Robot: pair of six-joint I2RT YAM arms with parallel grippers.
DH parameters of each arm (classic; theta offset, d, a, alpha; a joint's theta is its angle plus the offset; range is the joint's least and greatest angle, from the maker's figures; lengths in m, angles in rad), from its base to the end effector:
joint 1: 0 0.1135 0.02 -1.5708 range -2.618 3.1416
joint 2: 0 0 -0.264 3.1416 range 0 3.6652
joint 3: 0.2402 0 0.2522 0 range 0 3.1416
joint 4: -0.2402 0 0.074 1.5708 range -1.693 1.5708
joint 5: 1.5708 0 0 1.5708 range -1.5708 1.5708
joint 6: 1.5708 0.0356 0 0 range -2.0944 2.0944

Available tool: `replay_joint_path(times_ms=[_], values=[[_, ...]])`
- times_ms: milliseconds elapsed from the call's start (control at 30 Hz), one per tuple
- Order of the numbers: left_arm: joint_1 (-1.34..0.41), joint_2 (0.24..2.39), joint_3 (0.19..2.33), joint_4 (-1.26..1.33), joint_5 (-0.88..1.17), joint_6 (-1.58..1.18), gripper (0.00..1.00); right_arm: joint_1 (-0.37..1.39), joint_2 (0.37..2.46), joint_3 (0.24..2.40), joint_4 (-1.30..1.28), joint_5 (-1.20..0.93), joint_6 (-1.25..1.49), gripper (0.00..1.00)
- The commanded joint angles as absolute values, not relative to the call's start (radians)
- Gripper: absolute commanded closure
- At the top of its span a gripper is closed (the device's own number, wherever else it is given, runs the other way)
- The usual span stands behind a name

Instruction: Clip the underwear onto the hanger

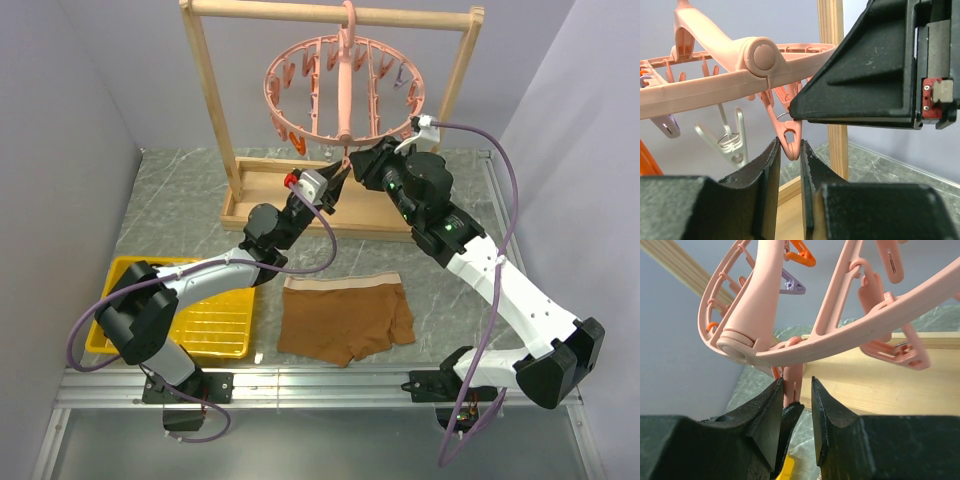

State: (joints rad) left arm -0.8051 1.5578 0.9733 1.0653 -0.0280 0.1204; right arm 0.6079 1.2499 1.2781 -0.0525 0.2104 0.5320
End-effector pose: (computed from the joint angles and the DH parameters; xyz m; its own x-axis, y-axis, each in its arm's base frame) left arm 0.2441 -0.2524 0.3430 0.4027 -0.2456 -0.8818 0.6598 0.7456 0.0936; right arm 0.2412 0.1588 0.4283 -0.2136 0.4557 -0.8641 -0.3235 0.8016 0.5027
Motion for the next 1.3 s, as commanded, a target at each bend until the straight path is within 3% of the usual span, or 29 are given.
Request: replay_joint_path(times_ms=[0,233,333,667,900,1267], values=[[-0.827,1.552,0.96,1.121,0.008,0.138,0.78,0.597,1.262,1.33,-0.051,0.276,0.571,0.65],[-0.834,1.554,0.94,1.14,0.023,0.167,0.79,0.594,1.288,1.35,-0.054,0.287,0.588,0.66],[-0.844,1.551,0.93,1.157,0.029,0.179,0.78,0.592,1.304,1.358,-0.051,0.281,0.588,0.73],[-0.833,1.502,0.936,1.057,0.003,0.054,0.53,0.571,1.287,1.325,-0.025,0.198,0.552,1.0],[-0.804,1.496,0.976,0.966,0.003,-0.055,0.46,0.566,1.266,1.272,0.037,0.117,0.541,1.0],[-0.795,1.513,1.028,0.94,0.005,-0.124,0.5,0.566,1.221,1.151,0.199,0.051,0.431,1.0]])
